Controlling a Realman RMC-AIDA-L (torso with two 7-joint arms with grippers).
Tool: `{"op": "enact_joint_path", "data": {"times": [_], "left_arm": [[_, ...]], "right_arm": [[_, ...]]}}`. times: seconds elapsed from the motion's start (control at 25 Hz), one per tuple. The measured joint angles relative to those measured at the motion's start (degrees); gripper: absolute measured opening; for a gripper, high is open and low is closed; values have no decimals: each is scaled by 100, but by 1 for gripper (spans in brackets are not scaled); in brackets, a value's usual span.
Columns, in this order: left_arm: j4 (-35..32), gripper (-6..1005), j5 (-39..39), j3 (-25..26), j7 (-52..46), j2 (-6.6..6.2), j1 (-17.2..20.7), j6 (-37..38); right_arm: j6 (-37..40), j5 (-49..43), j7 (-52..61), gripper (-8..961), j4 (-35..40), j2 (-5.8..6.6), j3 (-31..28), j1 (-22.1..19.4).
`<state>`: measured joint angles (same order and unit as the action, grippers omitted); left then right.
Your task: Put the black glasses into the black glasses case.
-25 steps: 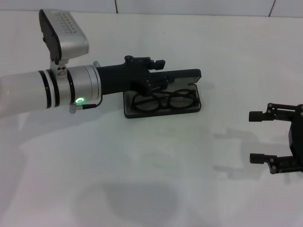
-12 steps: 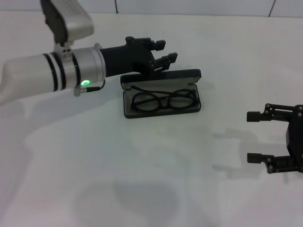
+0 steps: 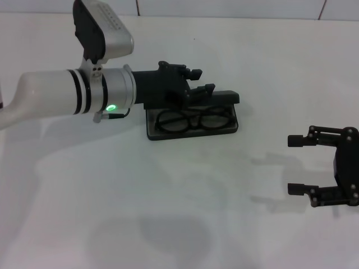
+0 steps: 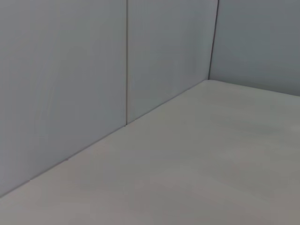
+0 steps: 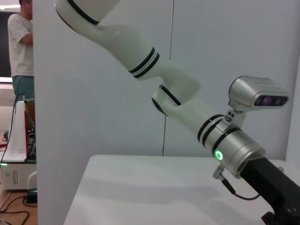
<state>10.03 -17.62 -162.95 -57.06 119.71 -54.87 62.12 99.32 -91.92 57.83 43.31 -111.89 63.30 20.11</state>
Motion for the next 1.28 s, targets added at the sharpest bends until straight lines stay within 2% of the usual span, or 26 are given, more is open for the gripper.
{"op": "enact_joint_path", "data": {"times": [0.6, 0.72, 0.8, 1.0, 1.08, 1.28], "left_arm": [[-298, 476, -48, -1, 279, -4, 307, 33], [-281, 475, -131, 0, 334, -6, 331, 274], [-232, 475, -328, 0, 376, -36, 384, 805], [53, 475, -671, 1, 552, -300, 714, 2906], [188, 475, -691, 0, 647, -382, 888, 3549], [474, 475, -1299, 0, 832, -423, 1625, 4105]], "right_arm": [[-115, -2, 0, 776, -1, -45, -2, 99], [-115, 53, 0, 776, 11, -66, -15, 86], [-114, 109, 0, 776, 20, -95, -99, 66], [-82, 210, -41, 776, -240, -339, -726, 168], [-64, 319, -45, 776, -505, -377, -776, 297], [2, 362, -273, 776, -1049, -389, -757, 589]]}}
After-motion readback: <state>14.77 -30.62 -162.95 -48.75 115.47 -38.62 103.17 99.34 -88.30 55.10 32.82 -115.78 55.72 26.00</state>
